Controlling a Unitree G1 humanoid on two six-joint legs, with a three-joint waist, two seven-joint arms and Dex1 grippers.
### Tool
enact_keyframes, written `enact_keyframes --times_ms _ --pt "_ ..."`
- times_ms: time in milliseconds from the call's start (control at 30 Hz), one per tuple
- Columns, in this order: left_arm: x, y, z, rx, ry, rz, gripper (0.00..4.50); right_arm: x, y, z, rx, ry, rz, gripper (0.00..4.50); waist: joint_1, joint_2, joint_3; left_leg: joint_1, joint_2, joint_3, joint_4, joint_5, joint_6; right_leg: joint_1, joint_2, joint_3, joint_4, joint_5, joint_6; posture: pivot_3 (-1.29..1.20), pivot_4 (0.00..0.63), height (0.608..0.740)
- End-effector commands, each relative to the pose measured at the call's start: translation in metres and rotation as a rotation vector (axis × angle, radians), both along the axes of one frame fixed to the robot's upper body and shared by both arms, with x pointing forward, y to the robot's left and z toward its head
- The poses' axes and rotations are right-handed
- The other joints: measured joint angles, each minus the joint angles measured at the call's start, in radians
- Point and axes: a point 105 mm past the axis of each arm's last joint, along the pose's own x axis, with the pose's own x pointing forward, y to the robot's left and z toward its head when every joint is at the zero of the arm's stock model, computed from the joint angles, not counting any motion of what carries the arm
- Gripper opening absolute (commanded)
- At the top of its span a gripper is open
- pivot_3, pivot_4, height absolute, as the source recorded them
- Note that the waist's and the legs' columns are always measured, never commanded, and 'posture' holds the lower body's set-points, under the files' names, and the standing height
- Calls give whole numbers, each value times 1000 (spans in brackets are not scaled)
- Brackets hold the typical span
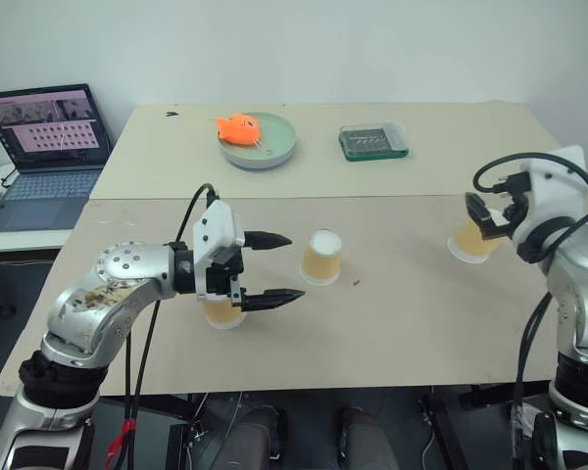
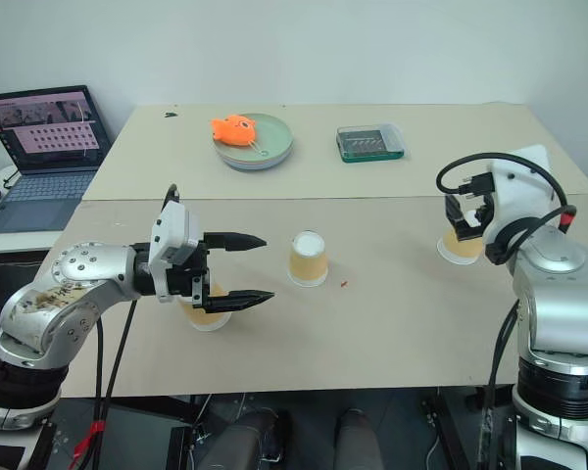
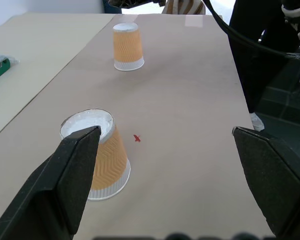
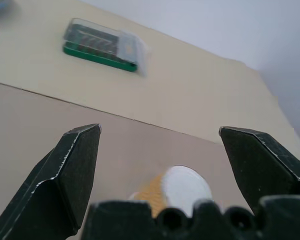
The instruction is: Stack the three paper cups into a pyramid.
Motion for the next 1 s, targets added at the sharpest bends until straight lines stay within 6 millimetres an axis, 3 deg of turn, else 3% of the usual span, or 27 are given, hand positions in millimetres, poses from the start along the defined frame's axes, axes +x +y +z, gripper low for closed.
enact_keyframes --times_ms 33,267,567,1000 --pt "-1 -1 8 2 -49 -16 4500 -10 -22 -11 57 -25 -147 4455 0 0 0 0 0 0 0 0 0 0 0 0 0 0 0 0 150 740" --pt "1 0 9 4 -54 -14 4500 -7 -12 -58 269 14 -152 4455 -7 1 0 1 1 0 0 0 0 0 1 1 1 0 0 0 150 740" --pt "3 1 12 0 -70 0 4500 11 -17 -82 446 -19 -170 4455 -7 1 0 2 1 0 0 0 0 -2 3 1 0 0 -1 0 150 740" --pt "1 4 15 1 -83 22 4500 44 -20 -72 451 -94 -149 4455 -25 1 0 3 1 0 0 1 -1 0 4 2 1 1 -2 0 150 740"
